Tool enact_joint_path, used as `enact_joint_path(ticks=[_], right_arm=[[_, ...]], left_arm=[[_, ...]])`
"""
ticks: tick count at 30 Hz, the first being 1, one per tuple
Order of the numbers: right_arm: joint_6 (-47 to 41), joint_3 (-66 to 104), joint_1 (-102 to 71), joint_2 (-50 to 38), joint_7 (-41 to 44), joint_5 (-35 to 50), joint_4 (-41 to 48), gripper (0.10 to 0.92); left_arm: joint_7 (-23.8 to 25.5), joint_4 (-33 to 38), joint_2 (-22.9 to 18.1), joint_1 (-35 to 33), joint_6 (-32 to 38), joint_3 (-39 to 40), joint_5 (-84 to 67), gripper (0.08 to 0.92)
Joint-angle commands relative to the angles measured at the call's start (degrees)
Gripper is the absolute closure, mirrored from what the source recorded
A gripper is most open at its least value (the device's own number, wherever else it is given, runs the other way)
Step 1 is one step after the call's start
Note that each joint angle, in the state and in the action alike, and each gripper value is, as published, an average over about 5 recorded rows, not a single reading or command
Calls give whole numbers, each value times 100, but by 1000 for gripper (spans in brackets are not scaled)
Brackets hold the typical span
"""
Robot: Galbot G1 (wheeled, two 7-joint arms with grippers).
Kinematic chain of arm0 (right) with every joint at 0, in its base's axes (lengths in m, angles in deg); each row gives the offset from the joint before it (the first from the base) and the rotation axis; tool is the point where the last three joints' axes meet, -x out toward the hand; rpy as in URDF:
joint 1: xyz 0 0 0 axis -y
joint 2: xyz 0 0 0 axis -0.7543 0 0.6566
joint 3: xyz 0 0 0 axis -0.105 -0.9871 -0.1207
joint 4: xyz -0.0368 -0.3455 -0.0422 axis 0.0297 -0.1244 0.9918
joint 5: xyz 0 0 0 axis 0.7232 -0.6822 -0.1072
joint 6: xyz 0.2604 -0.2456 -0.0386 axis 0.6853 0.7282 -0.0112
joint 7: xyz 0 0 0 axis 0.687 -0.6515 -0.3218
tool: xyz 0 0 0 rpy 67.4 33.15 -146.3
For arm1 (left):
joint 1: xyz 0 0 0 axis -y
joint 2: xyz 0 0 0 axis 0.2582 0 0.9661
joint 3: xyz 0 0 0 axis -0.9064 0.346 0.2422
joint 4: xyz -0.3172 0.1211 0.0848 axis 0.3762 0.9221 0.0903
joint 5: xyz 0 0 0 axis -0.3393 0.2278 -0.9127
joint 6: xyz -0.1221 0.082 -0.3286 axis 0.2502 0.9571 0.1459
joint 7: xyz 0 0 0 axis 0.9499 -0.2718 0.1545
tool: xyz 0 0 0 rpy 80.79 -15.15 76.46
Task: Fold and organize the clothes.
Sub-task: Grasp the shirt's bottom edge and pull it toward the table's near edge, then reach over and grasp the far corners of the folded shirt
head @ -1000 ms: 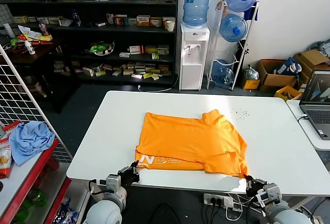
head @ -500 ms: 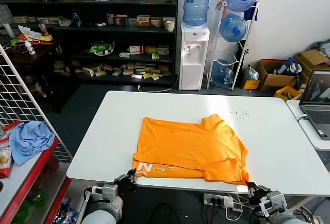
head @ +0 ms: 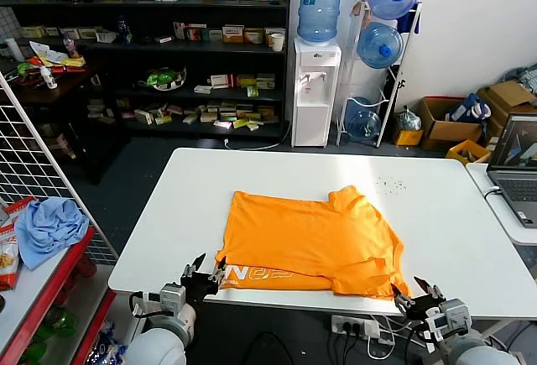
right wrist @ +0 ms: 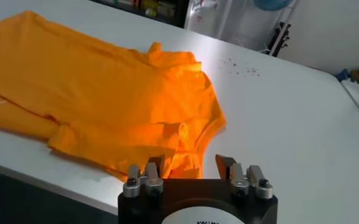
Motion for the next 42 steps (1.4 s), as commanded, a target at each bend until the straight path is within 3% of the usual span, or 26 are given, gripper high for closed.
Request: enact_joint_path(ticks=[1,7,22,30,42], right_arm=[[615,-213,1238,14,111,271,738,253],[697,-506,2444,133,625,387,1986,204],[335,-1264,4869,701,1356,332,4463,203],[240,-1526,5437,1074,1617,166,5155,203],[152,-1576,5780,1511,2016,-66,5900,203]], left_arm=[[136,-823,-146,903,362,201,57,294],[265,-1955,-364,2037,459,533,73,183],[331,-4276,-1081,4168,154,1258,-186,177],[385,-5059,-1286,4756,56,1247,-285,177],[427,-5678,-1423,5066,-126,1267,-356,177]])
